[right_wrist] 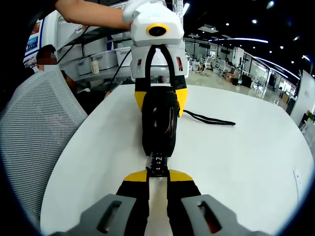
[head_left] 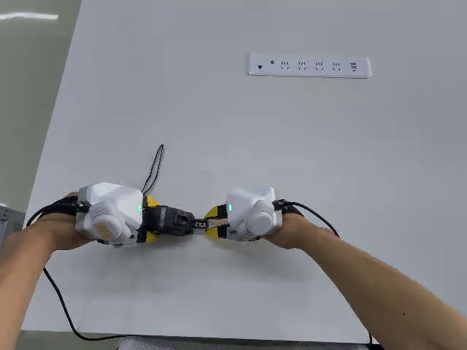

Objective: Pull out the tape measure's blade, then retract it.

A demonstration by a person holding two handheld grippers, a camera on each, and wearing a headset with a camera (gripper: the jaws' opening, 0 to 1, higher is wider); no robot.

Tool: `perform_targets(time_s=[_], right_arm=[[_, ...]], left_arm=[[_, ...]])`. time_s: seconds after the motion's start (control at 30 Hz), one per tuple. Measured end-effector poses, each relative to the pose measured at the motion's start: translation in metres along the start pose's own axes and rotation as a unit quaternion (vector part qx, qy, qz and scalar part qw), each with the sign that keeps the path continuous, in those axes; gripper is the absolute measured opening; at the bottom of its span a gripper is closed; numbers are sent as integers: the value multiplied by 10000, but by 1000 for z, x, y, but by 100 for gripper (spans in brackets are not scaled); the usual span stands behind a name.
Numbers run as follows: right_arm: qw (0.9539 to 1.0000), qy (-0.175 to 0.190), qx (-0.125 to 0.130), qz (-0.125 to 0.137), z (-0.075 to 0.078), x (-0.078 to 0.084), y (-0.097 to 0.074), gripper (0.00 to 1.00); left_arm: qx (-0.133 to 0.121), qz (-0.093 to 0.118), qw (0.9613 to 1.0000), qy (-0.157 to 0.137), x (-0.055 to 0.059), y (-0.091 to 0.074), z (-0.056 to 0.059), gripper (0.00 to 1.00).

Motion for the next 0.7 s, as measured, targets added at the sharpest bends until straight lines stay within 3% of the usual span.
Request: perform_targets(time_s=[0.7], right_arm=[[10000,69,-33,-51,0,4,-6,10]], left_arm=[[-5,-17,10000,34,0,-1,0,29]])
Point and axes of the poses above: the centre of the closed fingertips' face, and the gripper's own axes: y roughly forward along the fingers, z roughly to its right, x roughly out of its underside, the point moved 10 cm from there along -y, roughly backward along the fingers
